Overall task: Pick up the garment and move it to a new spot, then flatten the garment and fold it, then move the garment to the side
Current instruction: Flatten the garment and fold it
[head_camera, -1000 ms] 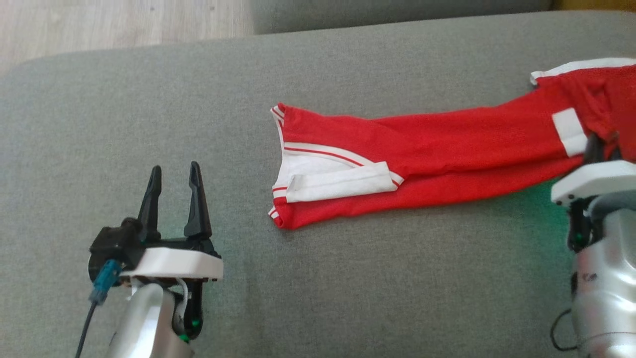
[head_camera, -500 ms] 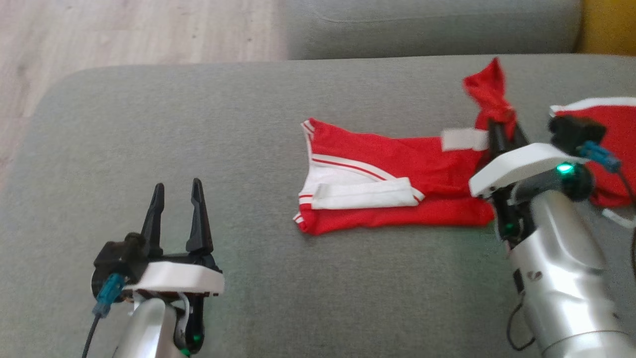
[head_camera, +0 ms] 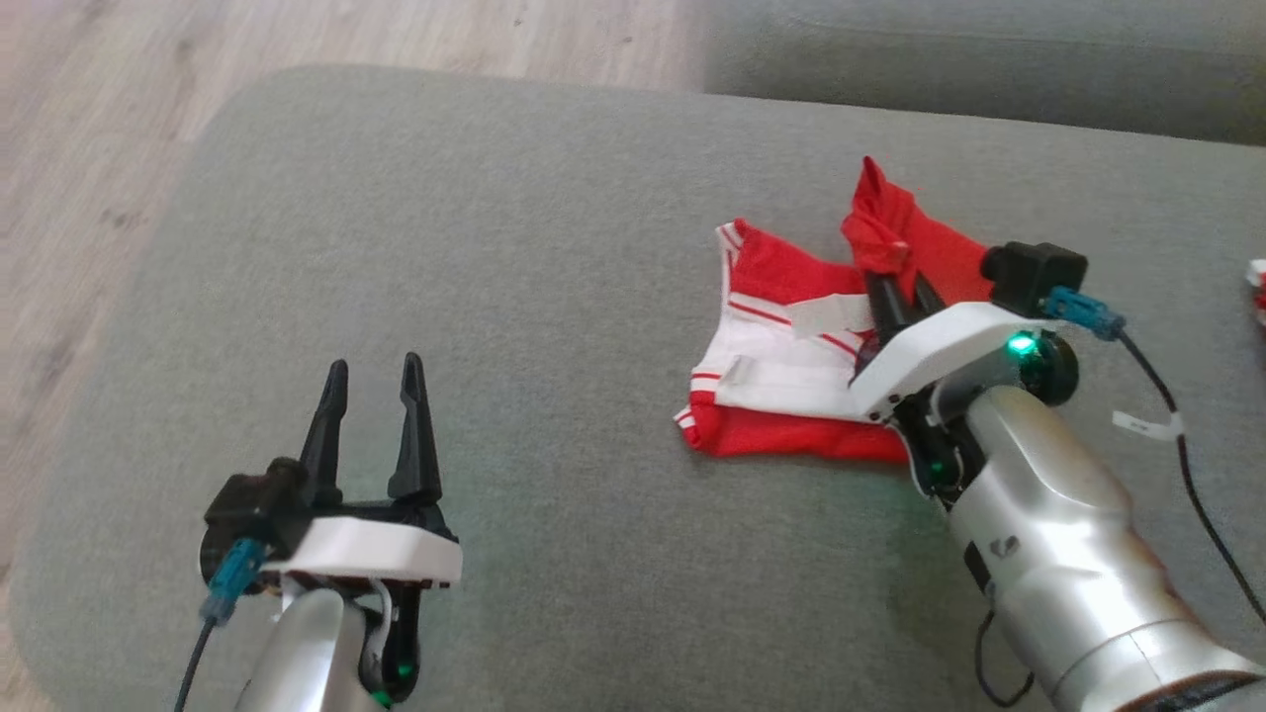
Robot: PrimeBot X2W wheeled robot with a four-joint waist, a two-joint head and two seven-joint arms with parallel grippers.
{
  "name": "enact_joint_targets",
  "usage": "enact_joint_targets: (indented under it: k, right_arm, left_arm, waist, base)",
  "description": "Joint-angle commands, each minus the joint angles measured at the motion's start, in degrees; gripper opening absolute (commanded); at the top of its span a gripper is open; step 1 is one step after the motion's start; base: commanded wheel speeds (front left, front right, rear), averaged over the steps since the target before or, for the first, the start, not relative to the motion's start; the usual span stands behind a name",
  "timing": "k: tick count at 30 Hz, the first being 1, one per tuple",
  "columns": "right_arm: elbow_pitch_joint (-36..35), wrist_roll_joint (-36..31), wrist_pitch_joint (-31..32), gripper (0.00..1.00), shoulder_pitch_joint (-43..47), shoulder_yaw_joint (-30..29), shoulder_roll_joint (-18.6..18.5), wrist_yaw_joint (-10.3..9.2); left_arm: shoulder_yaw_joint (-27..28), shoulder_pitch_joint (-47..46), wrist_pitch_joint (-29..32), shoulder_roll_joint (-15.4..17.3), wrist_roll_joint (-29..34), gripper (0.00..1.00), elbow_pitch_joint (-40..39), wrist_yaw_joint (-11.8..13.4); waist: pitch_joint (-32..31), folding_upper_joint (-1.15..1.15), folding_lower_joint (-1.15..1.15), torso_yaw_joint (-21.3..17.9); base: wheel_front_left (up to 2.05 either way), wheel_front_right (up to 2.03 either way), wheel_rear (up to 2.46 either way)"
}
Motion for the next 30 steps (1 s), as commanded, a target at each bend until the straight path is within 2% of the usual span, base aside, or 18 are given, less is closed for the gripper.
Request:
enact_joint_targets:
  k: [1,13,14,15,21,24,26,30]
  right_arm:
    - [-0.77,1.39,-0.99,0.00,-2.48,2.80,0.73,-0.04]
    - [2.83,8.43,-1.70,0.00,-2.96,17.01,0.73,-0.04]
    - [2.85,9.00,-1.97,0.78,-3.02,17.51,0.73,-0.04]
    - [2.67,9.78,-2.12,1.00,-3.04,18.22,0.73,-0.04]
    - [-1.66,13.05,-3.12,1.00,-4.65,22.65,0.73,-0.04]
    - [-3.27,13.36,-3.40,1.00,-5.79,22.93,0.73,-0.04]
    - [-3.91,13.31,-3.45,1.00,-6.20,21.99,0.73,-0.04]
    - [-7.39,7.58,-3.50,1.00,-6.76,13.25,0.73,-0.04]
  left_arm:
    - [1.05,-2.46,-0.55,0.45,-0.33,1.00,-1.41,0.36]
    - [-0.42,-3.32,-0.55,0.45,-1.55,1.00,-1.70,1.06]
    - [-0.40,-3.40,-0.55,0.45,-1.60,1.00,-1.66,1.09]
    - [-0.43,-3.50,-0.55,0.45,-1.64,1.00,-1.57,1.10]
    - [0.37,-3.78,-0.55,0.44,-1.23,1.00,-1.11,1.11]
    - [0.86,-3.61,-0.55,0.44,-1.00,1.00,-1.27,0.92]
    - [1.04,-3.53,-0.55,0.44,-0.89,1.00,-1.38,0.89]
    - [1.86,-3.09,-0.55,0.44,-0.43,1.00,-2.12,0.77]
  waist:
    - [1.34,0.00,0.00,1.57]
    - [3.43,0.00,0.00,2.99]
    - [3.50,0.00,0.00,2.90]
    - [3.55,0.00,0.00,2.83]
    - [2.81,0.00,0.00,0.48]
    - [1.74,0.00,0.00,-1.51]
    - [1.36,0.00,0.00,-2.25]
    - [-0.10,0.00,0.00,-5.40]
  base:
    - [0.00,0.00,0.00]
    - [0.00,0.00,0.00]
    - [0.00,0.00,0.00]
    - [0.00,0.00,0.00]
    - [0.00,0.00,0.00]
    - [0.00,0.00,0.00]
    - [0.00,0.00,0.00]
    - [0.00,0.00,0.00]
